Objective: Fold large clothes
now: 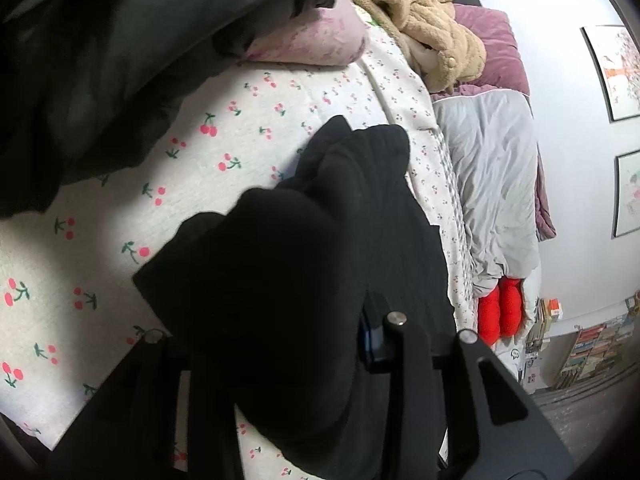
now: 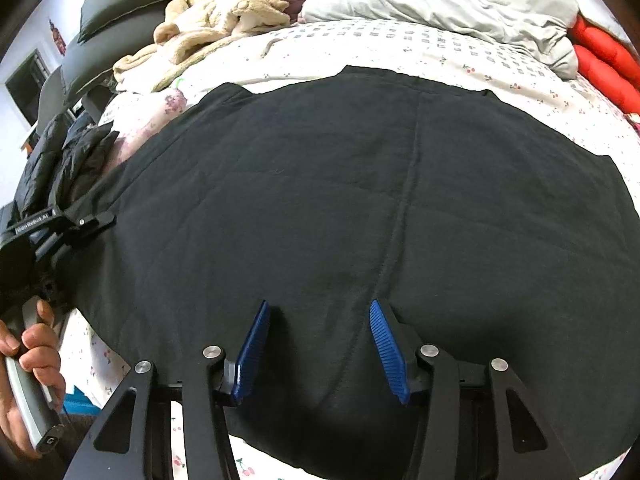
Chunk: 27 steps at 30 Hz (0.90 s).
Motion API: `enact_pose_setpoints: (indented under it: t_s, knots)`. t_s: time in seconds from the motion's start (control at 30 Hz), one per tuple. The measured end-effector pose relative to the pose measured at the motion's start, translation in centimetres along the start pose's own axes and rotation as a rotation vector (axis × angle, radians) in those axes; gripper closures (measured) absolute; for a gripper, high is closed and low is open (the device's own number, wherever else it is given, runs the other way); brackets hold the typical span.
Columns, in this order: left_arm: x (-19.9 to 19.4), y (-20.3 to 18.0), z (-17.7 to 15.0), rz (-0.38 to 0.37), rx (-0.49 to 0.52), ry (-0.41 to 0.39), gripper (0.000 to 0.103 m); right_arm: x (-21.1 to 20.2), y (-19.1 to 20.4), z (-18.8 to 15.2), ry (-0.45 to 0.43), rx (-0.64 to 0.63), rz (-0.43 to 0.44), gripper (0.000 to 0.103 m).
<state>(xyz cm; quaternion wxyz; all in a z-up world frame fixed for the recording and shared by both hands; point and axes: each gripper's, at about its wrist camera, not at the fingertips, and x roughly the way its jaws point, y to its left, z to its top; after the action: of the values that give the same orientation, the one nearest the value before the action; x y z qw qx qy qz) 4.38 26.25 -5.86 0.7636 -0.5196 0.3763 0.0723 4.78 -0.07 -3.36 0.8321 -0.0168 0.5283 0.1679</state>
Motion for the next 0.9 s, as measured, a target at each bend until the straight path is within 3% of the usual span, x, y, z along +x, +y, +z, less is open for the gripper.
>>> enact_pose_setpoints:
  t_s: [0.17, 0.4, 0.5, 0.63, 0.7, 0.73, 0.77, 0.8, 0.9]
  knots:
    - [-1.4, -2.2, -0.3, -0.08, 0.094, -0.018, 0.075, 1.3, 0.7, -0.1, 0.031, -0.033, -0.014, 0.05]
    - [-3.3, -7.2, -2.1, -0.236, 0.315, -0.03, 0.077, 2.6, 0.5, -0.1, 0.049, -0.023, -0.009, 0.05]
    - [-3.7, -9.5, -3.4, -0.304, 0.408, -0.021, 0.077, 2.6, 0.0, 0.0, 0.047, -0.003, 0.021, 0.05]
    - [-3.7, -12.7, -5.8, -0.372, 0.537, 0.006, 0.077, 1.2, -1.7, 0.3, 0.03, 0.07, 0.136, 0.046]
    - [-3.3, -13.8, -7.2, -0.39, 0.585, 0.032, 0.077, -0.3, -3.0, 0.6, 0.023, 0.126, 0.22, 0.043]
    - [-3.1, -14.4, -8.1, -0.397, 0.622, 0.048, 0.077, -1.2, -3.9, 0.7, 0.001, 0.151, 0.241, 0.036]
    - [-2.8, -15.1, -9.1, -0.4, 0.664, 0.062, 0.077, -2.7, -5.3, 0.8, -0.04, 0.183, 0.243, 0.025]
    - [-2.5, -15.5, -9.8, -0.401, 0.695, 0.073, 0.077, -3.7, -6.5, 0.7, -0.071, 0.207, 0.232, 0.022]
    - [-1.0, -16.6, -12.6, -0.397, 0.782, 0.146, 0.076, -6.6, -11.2, 0.3, -0.142, 0.301, 0.197, 0.018]
